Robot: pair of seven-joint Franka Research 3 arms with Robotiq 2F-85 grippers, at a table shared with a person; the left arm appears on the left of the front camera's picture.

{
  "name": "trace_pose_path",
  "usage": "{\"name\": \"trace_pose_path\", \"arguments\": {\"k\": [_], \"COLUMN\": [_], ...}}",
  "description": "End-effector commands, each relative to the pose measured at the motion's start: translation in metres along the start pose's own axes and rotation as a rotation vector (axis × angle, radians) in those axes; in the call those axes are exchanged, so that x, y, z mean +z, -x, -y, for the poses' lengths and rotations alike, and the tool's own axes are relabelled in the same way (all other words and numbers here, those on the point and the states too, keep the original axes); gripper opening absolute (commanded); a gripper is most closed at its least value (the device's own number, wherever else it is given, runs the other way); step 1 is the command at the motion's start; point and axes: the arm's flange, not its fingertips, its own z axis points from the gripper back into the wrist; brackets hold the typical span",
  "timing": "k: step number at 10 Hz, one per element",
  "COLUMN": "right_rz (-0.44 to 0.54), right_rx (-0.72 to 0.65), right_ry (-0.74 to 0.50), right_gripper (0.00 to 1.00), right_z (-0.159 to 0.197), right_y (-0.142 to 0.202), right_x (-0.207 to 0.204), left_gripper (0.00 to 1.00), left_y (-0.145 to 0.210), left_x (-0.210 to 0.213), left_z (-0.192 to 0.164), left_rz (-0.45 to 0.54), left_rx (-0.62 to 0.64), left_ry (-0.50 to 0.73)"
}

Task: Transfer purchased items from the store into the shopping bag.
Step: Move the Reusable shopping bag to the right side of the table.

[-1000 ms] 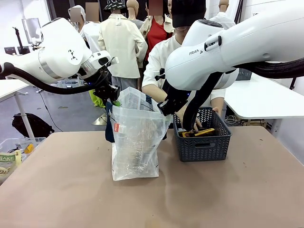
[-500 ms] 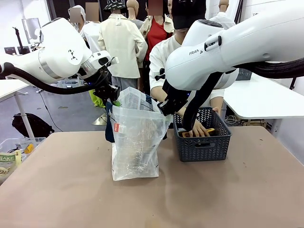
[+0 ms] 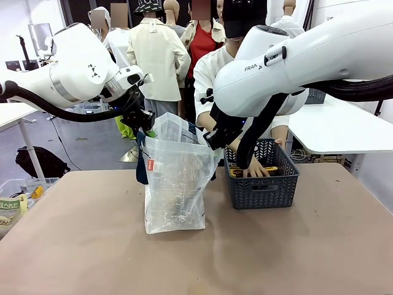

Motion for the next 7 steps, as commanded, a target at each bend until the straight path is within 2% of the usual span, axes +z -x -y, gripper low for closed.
{"name": "trace_pose_path", "arguments": {"k": [1,7], "right_rz": [0.001,0.001], "right_rx": [-0.003,-0.003], "right_ry": [-0.002,-0.002], "right_gripper": [0.0,0.0], "right_z": [0.0002,0.0002], "right_y": [0.0001,0.0001], "right_x": [0.0005,0.0005], "left_gripper": [0.0,0.0], "left_y": [-0.0003,-0.0003], "left_x": [0.0016,0.0016], "left_z": [-0.0014,-0.0014], "left_rz": [0.003,0.003], "left_rx": [-0.003,-0.003], "left_ry": [-0.002,-0.002]}}
